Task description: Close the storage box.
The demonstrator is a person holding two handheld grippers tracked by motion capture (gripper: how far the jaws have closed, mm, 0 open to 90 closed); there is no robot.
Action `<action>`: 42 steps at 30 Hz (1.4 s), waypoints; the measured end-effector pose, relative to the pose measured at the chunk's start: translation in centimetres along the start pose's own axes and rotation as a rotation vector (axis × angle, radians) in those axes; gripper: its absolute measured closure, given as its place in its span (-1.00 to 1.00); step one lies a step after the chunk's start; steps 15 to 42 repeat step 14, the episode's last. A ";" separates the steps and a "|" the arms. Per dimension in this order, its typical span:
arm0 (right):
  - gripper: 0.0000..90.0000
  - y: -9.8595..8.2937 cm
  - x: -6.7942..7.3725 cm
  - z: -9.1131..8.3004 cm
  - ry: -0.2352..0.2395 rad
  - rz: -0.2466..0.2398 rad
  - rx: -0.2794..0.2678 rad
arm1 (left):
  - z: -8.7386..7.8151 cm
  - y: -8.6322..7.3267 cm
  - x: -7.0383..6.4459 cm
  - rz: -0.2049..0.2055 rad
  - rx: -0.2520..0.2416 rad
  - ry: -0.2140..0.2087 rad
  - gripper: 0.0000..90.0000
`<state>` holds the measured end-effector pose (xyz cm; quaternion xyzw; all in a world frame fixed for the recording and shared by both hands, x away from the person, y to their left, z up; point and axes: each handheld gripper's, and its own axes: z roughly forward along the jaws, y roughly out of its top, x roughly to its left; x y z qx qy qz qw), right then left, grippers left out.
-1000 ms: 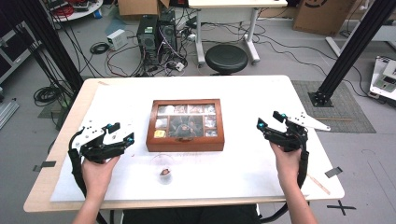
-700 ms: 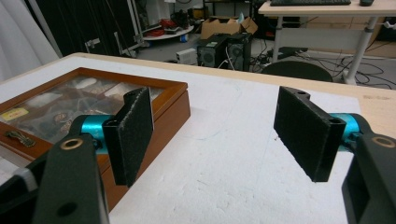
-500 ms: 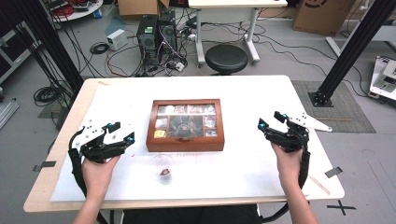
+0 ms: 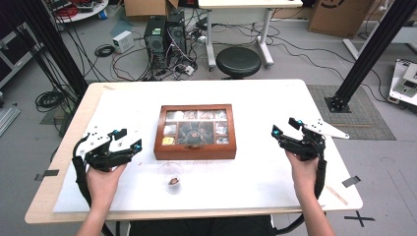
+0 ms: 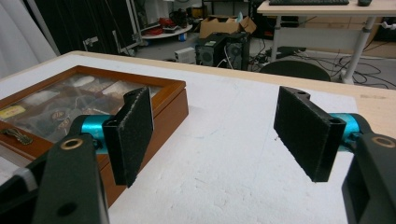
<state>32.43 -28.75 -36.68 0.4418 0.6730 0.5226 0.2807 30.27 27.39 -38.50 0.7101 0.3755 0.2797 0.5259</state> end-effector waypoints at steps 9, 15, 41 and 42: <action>-0.36 0.0 0.0 0.0 0.000 0.000 0.001 | 0.0 0.0 0.0 0.000 0.002 -0.001 -0.32; -0.36 -0.1 0.0 0.1 0.000 -0.005 0.005 | 0.1 0.0 0.0 -0.010 0.004 -0.011 -0.32; -0.36 -0.1 0.0 0.1 0.000 -0.005 0.005 | 0.1 0.0 0.0 -0.010 0.004 -0.011 -0.32; -0.36 -0.1 0.0 0.1 0.000 -0.005 0.005 | 0.1 0.0 0.0 -0.010 0.004 -0.011 -0.32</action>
